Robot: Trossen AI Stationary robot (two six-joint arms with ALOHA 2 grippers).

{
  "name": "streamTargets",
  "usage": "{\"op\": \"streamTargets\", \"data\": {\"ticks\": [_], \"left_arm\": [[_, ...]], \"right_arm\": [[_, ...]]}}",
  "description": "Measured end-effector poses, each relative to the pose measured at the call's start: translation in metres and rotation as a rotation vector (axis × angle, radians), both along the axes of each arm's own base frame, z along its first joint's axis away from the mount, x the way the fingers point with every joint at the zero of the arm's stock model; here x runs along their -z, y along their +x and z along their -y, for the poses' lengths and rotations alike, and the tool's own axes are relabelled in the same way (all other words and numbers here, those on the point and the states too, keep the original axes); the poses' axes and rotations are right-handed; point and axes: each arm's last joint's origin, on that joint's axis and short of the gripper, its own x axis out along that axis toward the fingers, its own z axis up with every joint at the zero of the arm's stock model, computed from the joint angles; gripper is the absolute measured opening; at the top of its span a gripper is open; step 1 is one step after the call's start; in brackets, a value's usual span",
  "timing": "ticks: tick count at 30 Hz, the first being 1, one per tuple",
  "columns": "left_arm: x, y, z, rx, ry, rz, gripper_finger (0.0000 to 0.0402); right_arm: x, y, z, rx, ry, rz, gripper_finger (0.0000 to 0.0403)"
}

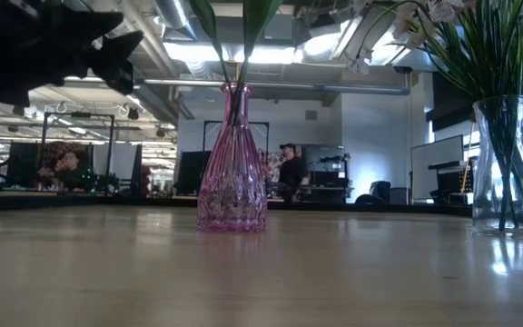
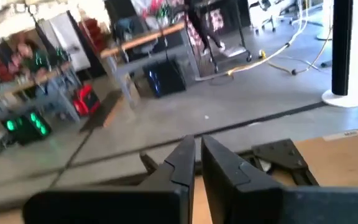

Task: Sort flowers into vase by color
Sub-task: Return to Home Position

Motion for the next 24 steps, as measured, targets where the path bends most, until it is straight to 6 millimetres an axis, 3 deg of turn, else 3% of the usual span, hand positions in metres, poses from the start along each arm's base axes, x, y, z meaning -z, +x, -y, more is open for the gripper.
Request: {"op": "streamTargets", "data": {"ticks": [5, 8, 13, 20, 24], "left_arm": [[0.003, -0.001, 0.003, 0.085, 0.026, -0.025, 0.0146], [0.003, -0.001, 0.004, 0.097, 0.051, -0.024, 0.0146], [0.005, 0.000, 0.004, 0.100, 0.050, -0.041, 0.0146], [0.005, 0.000, 0.006, 0.145, 0.057, -0.046, 0.0146], [0.005, 0.000, 0.006, 0.140, 0.101, -0.032, 0.0146]], "right_arm": [[0.003, 0.006, -0.001, -0.195, 0.025, -0.040, 0.0028], [0.013, 0.021, -0.002, -0.515, -0.001, -0.031, 0.0028], [0.033, 0.040, -0.009, -1.040, -0.199, -0.052, 0.0028], [0.027, 0.044, -0.020, -1.237, -0.334, -0.040, 0.0028], [0.033, 0.048, -0.032, -1.358, -0.284, -0.065, 0.0028]]}}
